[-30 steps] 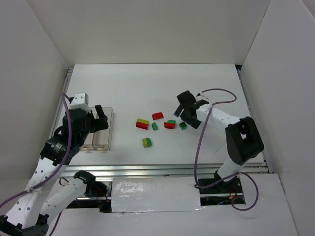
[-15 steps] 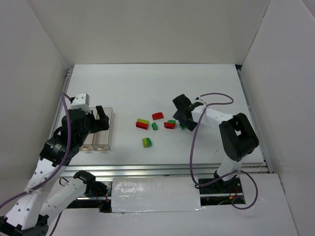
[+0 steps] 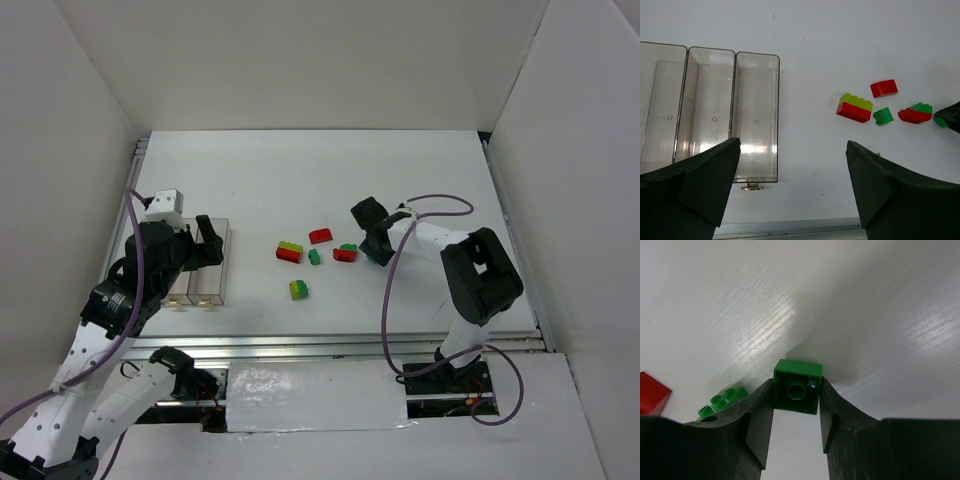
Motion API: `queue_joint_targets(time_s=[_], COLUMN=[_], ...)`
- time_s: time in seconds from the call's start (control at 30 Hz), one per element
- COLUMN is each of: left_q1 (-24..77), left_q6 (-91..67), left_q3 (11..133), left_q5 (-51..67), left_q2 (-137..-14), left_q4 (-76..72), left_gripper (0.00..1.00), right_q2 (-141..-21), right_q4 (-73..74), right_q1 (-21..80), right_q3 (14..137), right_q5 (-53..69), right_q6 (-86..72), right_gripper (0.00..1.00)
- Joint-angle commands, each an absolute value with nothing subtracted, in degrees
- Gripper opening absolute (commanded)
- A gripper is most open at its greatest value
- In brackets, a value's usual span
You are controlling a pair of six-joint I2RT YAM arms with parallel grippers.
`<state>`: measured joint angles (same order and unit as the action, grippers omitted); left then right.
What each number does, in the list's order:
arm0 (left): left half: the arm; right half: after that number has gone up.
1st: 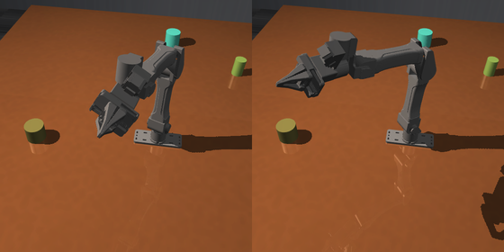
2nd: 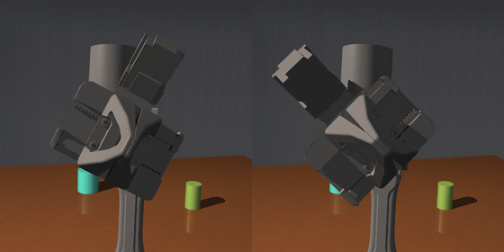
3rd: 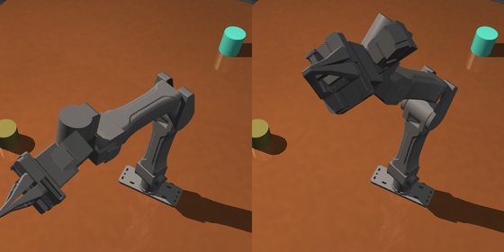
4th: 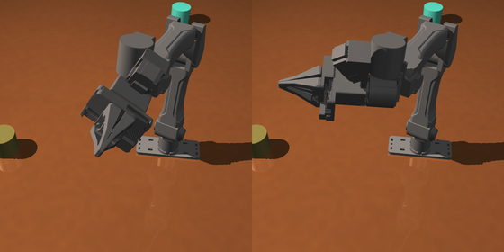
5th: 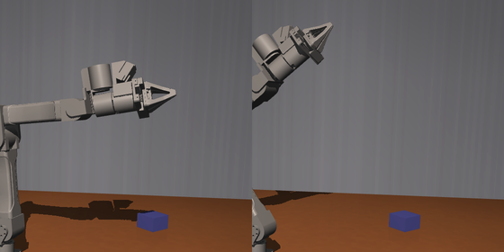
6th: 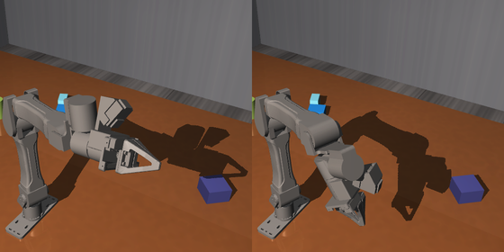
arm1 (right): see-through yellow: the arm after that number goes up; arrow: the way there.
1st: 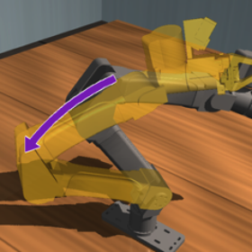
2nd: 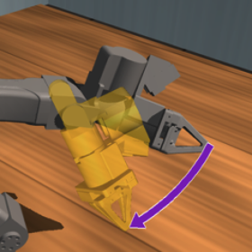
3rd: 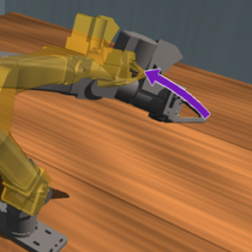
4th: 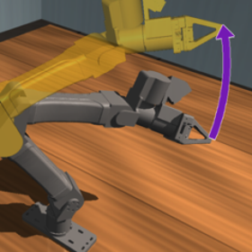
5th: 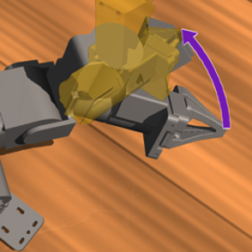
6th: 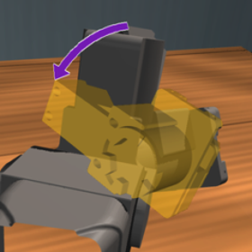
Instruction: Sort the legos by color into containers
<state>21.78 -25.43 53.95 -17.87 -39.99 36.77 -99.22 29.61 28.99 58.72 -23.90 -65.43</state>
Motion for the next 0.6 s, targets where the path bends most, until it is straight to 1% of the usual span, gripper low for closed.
queue_joint_targets(time_s=[0.0,0.03,0.1,0.2,0.23,0.27,0.3,0.33,0.37,0.43,0.47,0.5,0.57], left_q1=[21.53,21.53,21.53,21.53,21.45,21.36,21.18,20.31,19.69,17.51,16.62,15.65,13.19], left_q6=[-24.26,-24.17,-24.26,-25.04,-25.48,-27.05,-28.11,-29.17,-31.27,-33.13,-34.87,-35.85,-38.39], left_q3=[53.44,53.52,53.52,53.88,54.05,54.66,55.1,55.54,56.42,57.13,57.56,57.74,58.27], left_q5=[-17.14,-17.14,-17.31,-19.85,-21.26,-25.53,-27.93,-30.21,-34.85,-38.04,-40.49,-41.56,-43.5], left_q2=[-39.73,-39.81,-39.9,-39.73,-39.64,-39.81,-39.9,-40.16,-40.25,-39.99,-39.82,-39.64,-38.59], left_q4=[33.93,33.93,34.01,34.63,35.5,36.29,37.26,38.31,40.58,42.18,43.58,44.38,45.7], left_gripper=[0.99,1.0,1.0,0.99,0.99,0.99,0.98,0.98,0.98,0.97,0.97,0.97,0.97], right_q2=[-98.44,-97.05,-93.02,-86.78,-85.79,-84.91,-84.12,-84.2,-84.63,-87.79,-91.46,-93.67,-98.41], right_q4=[30.05,30.49,31.54,35.05,35.59,36.47,36.74,36.39,35.26,33.84,33.05,32.44,32.08], right_q1=[28.83,29.09,29.62,33.56,36.53,38.22,40.23,44.6,46.82,50.78,54.19,55.88,60.18], right_q3=[57.83,58.09,58.97,63.08,64.67,66.34,70.1,71.96,73.9,80.57,82.94,88.28,94.19], right_q5=[-26.98,-27.24,-28.65,-33.2,-33.92,-34.45,-35.15,-35.33,-35.07,-32.36,-30.95,-28.07,-26.11], right_q6=[-66.35,-66.36,-65.22,-63.47,-62.33,-61.36,-60.48,-57.86,-56.44,-52.85,-51.95,-50.9,-48.97], right_gripper=[0.05,0.0,0.0,0.0,0.0,0.0,0.0,0.0,0.0,0.0,0.0,0.0,0.0])
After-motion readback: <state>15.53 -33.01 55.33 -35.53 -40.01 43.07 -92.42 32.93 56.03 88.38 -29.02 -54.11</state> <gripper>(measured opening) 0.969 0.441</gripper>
